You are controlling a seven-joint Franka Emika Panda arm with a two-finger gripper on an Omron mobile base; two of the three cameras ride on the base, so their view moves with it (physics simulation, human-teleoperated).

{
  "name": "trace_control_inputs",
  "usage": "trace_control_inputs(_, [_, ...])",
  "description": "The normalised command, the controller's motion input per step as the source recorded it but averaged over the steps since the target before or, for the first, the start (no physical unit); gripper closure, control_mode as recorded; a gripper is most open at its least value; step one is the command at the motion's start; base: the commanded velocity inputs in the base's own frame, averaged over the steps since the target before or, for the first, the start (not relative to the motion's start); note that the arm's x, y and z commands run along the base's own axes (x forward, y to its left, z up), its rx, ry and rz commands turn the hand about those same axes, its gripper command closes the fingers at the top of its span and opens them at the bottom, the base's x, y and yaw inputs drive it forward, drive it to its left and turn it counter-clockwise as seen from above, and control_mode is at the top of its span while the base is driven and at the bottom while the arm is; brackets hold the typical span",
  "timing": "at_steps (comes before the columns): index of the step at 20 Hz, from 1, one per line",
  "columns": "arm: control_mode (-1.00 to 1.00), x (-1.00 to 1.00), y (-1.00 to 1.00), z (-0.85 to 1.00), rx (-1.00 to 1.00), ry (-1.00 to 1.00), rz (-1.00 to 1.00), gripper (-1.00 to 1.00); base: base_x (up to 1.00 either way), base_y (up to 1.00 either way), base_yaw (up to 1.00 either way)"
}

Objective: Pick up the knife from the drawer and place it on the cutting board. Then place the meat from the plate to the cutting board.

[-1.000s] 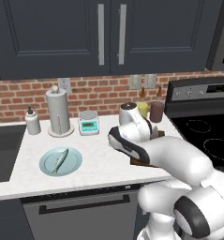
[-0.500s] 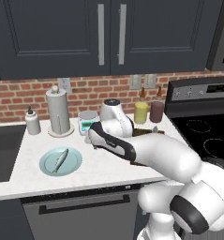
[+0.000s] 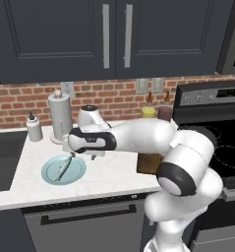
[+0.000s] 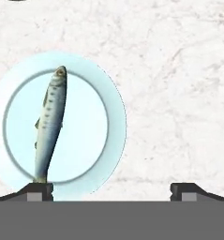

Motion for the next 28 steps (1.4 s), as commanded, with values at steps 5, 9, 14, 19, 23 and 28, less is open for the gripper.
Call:
trace_control_inputs(5, [-1.0, 0.47, 0.76, -0.53, -0.02, 0.1, 0.0, -1.0, 0.0, 0.0, 0.0])
trace_control_inputs(9, [-1.0, 0.32, 0.46, -0.54, 0.0, 0.09, 0.0, -1.0, 0.0, 0.0, 0.0])
trace_control_inputs(14, [-1.0, 0.24, 0.29, -0.43, 0.0, 0.02, 0.0, -1.0, 0.0, 0.0, 0.0])
trace_control_inputs(19, [-1.0, 0.14, 0.12, -0.44, 0.0, 0.0, 0.0, -1.0, 0.0, 0.0, 0.0])
trace_control_inputs(23, [-1.0, 0.01, 0.0, -0.49, 0.0, 0.0, 0.0, -1.0, 0.0, 0.0, 0.0])
trace_control_inputs(28, [-1.0, -0.01, -0.19, -0.37, 0.0, 0.0, 0.0, 1.0, 0.0, 0.0, 0.0])
